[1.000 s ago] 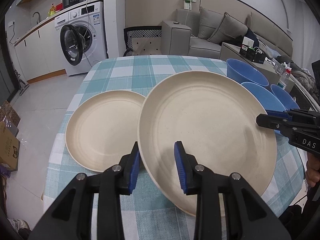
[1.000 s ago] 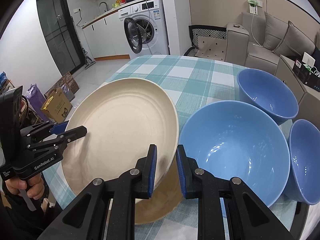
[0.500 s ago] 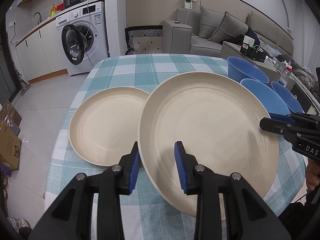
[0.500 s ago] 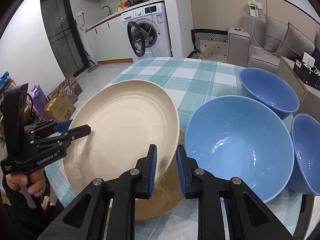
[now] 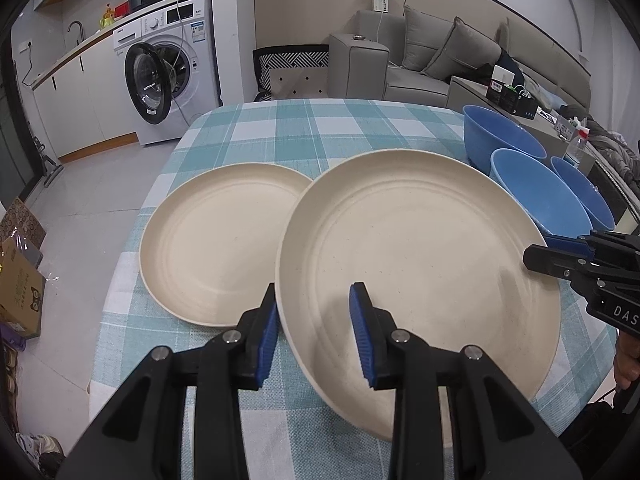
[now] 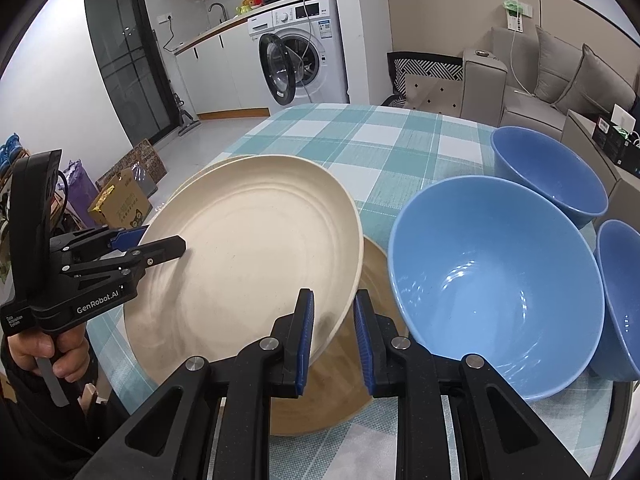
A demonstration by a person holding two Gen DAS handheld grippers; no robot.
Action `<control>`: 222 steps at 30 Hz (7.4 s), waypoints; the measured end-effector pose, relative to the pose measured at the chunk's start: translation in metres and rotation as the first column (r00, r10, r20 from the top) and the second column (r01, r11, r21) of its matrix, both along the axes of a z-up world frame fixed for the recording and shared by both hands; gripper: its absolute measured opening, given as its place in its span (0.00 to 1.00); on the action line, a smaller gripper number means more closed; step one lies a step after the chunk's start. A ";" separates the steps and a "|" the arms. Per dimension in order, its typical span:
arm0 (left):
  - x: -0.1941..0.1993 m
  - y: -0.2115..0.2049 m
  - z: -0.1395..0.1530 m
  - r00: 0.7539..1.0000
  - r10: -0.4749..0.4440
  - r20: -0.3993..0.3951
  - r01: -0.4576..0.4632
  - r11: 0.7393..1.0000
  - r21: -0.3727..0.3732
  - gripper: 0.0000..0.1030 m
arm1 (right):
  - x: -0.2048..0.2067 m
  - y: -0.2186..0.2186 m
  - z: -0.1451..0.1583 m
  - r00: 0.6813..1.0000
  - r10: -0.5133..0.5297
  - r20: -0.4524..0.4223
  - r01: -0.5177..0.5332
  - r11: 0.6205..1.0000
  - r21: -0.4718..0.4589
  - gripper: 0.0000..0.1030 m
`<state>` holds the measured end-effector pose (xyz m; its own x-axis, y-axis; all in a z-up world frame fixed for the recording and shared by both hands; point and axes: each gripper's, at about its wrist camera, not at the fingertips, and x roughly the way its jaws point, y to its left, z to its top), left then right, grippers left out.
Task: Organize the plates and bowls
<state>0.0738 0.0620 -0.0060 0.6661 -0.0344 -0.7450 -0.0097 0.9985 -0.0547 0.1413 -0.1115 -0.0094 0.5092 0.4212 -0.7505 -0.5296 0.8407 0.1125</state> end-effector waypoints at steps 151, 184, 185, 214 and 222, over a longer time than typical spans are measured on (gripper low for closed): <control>0.010 0.109 -0.001 0.962 0.271 0.046 -0.269 0.963 -0.032 1.00 | 0.046 0.081 0.031 0.999 -0.028 0.043 0.027 0.999 0.020 0.99; 0.025 0.146 -0.047 0.947 0.320 -0.024 -0.320 0.937 -0.140 0.86 | 0.105 0.148 -0.021 0.997 0.023 -0.079 -0.024 1.000 -0.014 0.98; 0.025 0.146 -0.047 0.949 0.315 -0.025 -0.315 0.938 -0.144 0.85 | 0.107 0.150 -0.024 0.996 0.028 -0.086 -0.029 0.999 -0.015 0.96; 0.027 0.151 -0.060 0.953 0.298 -0.061 -0.304 0.931 -0.204 0.34 | 0.119 0.171 -0.059 0.987 0.063 -0.147 -0.075 0.994 -0.075 0.39; 0.026 0.147 -0.060 0.957 0.286 -0.054 -0.290 0.936 -0.198 0.21 | 0.117 0.174 -0.063 0.990 0.065 -0.129 -0.080 0.990 -0.115 0.23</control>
